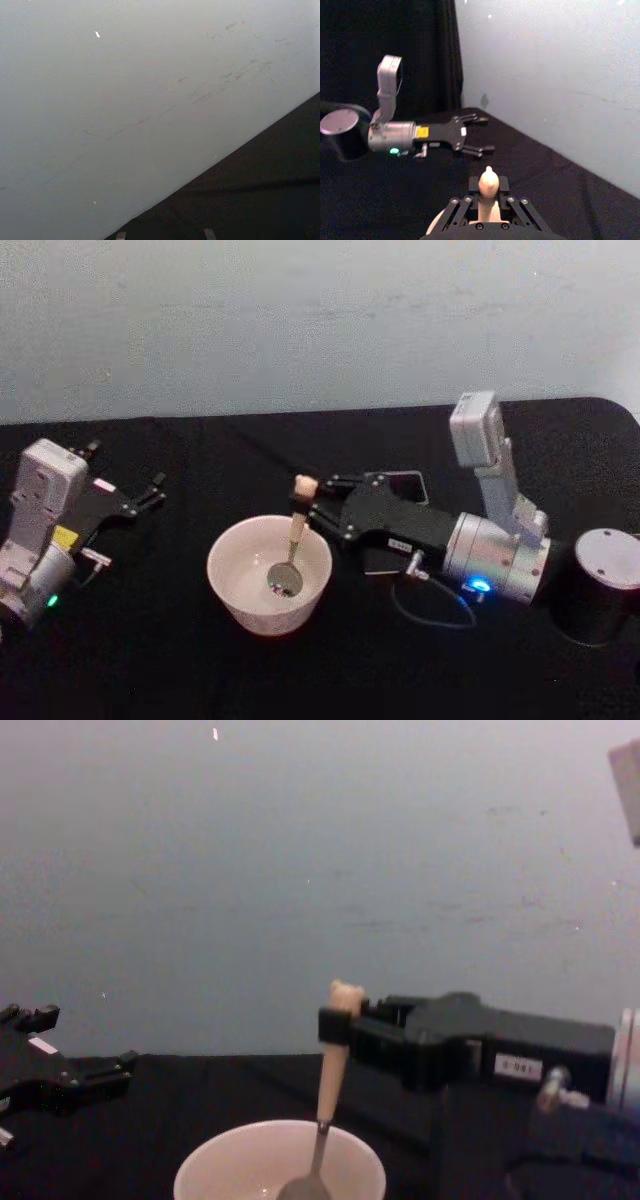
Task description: Pick up the stirring spoon with one hand, stir inside the cup, then place it back in its original position.
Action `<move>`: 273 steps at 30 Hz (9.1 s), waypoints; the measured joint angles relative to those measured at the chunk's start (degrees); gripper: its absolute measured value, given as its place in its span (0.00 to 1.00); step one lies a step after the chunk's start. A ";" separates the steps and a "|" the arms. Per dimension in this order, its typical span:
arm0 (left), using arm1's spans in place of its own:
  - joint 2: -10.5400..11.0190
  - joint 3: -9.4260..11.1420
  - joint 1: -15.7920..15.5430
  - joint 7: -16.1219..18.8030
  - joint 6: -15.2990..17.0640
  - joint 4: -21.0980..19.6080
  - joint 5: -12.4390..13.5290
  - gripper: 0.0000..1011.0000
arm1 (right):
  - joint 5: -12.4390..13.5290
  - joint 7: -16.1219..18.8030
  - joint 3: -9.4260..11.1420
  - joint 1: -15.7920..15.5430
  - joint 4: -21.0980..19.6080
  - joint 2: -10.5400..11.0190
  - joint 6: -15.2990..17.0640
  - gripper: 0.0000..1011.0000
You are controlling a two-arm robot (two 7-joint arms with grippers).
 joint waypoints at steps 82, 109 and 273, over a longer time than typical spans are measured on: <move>0.00 0.00 0.00 0.00 0.00 0.00 0.00 0.99 | -5.16 -1.58 -3.54 2.91 1.96 -5.35 5.58 0.22; 0.00 0.00 0.00 0.00 0.00 0.00 0.00 0.99 | -6.44 -4.71 1.80 3.07 3.69 -5.08 6.61 0.22; 0.00 0.00 0.00 0.00 0.00 0.00 0.00 0.99 | 15.72 -9.21 15.09 -1.04 -8.67 3.87 13.94 0.22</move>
